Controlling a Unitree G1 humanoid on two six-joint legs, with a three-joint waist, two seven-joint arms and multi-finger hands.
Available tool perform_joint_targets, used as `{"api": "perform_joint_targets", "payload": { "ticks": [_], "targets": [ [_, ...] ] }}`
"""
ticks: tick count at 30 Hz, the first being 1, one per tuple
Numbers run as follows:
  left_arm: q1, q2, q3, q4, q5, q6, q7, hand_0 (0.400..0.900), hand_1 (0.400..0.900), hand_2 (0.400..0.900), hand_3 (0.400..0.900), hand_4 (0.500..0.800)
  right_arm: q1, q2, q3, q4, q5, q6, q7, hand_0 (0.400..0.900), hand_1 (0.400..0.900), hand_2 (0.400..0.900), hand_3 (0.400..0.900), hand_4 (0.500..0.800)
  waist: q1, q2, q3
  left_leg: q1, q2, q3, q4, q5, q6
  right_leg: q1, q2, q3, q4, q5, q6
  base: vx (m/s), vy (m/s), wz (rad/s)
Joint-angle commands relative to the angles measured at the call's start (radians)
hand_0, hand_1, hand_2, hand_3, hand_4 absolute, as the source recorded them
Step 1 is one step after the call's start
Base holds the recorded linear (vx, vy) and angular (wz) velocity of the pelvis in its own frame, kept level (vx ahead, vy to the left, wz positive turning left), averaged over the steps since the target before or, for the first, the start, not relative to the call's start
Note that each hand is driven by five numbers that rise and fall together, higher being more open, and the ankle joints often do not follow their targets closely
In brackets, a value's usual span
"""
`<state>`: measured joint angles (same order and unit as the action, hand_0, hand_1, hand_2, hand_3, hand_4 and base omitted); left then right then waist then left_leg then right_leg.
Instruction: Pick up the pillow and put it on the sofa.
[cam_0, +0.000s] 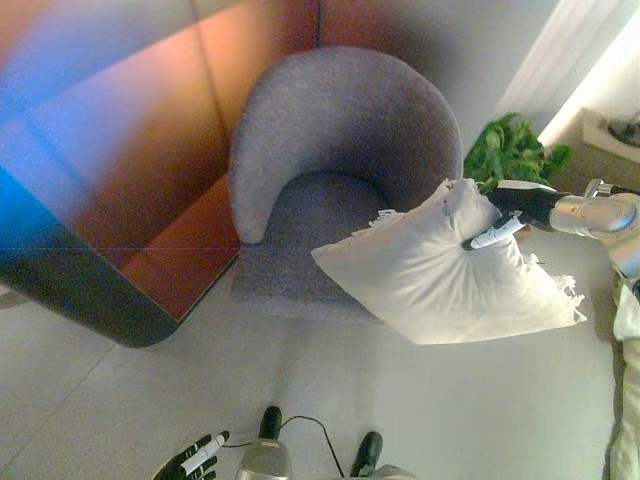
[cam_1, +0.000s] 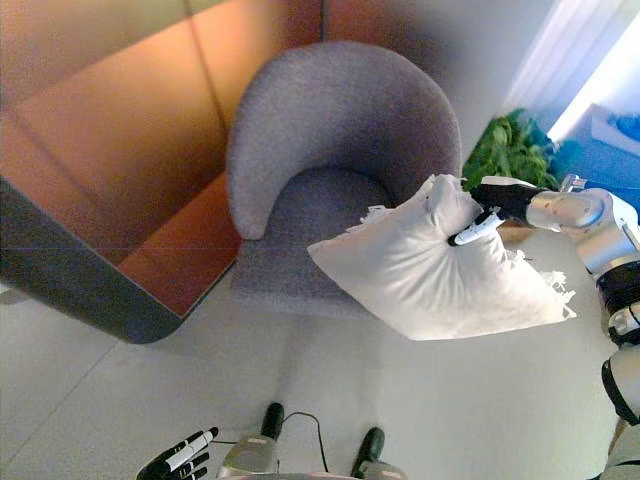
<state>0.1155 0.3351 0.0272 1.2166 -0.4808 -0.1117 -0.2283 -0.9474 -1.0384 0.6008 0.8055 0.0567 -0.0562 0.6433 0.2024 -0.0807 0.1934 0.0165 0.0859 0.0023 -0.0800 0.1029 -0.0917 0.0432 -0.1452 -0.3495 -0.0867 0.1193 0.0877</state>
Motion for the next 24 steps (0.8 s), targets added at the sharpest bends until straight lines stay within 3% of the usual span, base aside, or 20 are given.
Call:
{"api": "perform_joint_targets", "payload": {
  "ticks": [1, 12, 22, 23, 24],
  "targets": [
    [0.028, 0.042, -0.032, 0.049, 0.044, -0.036, 0.022, 0.9, 0.9, 0.9, 0.9, 0.8, -0.32, 0.017, 0.026, 0.064, 0.094, 0.027, -0.053, 0.4, 0.4, 0.4, 0.4, 0.5, 0.043, -0.069, -0.092, 0.022, -0.047, 0.039, -0.007, -0.054, 0.008, 0.095, 0.017, -0.064, -0.001, -0.058, 0.036, 0.07, 0.046, 0.16],
    [0.036, 0.047, -0.023, 0.086, 0.061, -0.037, 0.045, 0.9, 0.9, 0.9, 0.9, 0.8, -0.447, 0.11, 0.05, 0.232, 0.123, 0.228, -0.133, 0.4, 0.4, 0.4, 0.4, 0.5, 0.102, -0.105, -0.079, 0.024, -0.055, -0.002, -0.007, -0.054, 0.016, 0.118, 0.014, -0.091, -0.001, -0.05, 0.046, 0.07, 0.031, 0.14],
    [0.033, 0.078, -0.016, 0.083, 0.034, -0.063, 0.035, 0.9, 0.9, 0.9, 0.9, 0.8, -0.509, 0.094, 0.07, 0.305, 0.151, 0.285, -0.278, 0.4, 0.4, 0.4, 0.4, 0.5, 0.15, -0.141, -0.019, -0.034, -0.043, -0.044, -0.007, -0.046, 0.021, 0.078, 0.025, -0.105, -0.001, -0.037, 0.055, 0.01, -0.037, 0.11],
    [0.031, 0.083, -0.017, 0.081, 0.031, -0.064, 0.035, 0.9, 0.9, 0.9, 0.9, 0.8, -0.52, 0.089, 0.074, 0.317, 0.138, 0.303, -0.314, 0.631, 0.631, 0.631, 0.631, 0.639, 0.156, -0.142, -0.01, -0.041, -0.041, -0.048, -0.007, -0.045, 0.02, 0.073, 0.026, -0.105, -0.001, -0.036, 0.056, -0.04, -0.069, 0.09],
    [0.031, 0.087, -0.02, 0.081, 0.025, -0.074, 0.029, 0.9, 0.9, 0.9, 0.9, 0.8, -0.533, 0.085, 0.084, 0.338, 0.153, 0.321, -0.34, 0.9, 0.9, 0.9, 0.9, 0.8, 0.163, -0.141, 0.0, -0.048, -0.037, -0.051, -0.007, -0.048, 0.019, 0.067, 0.029, -0.102, -0.001, -0.038, 0.056, -0.06, -0.063, 0.07]
  ]
}}
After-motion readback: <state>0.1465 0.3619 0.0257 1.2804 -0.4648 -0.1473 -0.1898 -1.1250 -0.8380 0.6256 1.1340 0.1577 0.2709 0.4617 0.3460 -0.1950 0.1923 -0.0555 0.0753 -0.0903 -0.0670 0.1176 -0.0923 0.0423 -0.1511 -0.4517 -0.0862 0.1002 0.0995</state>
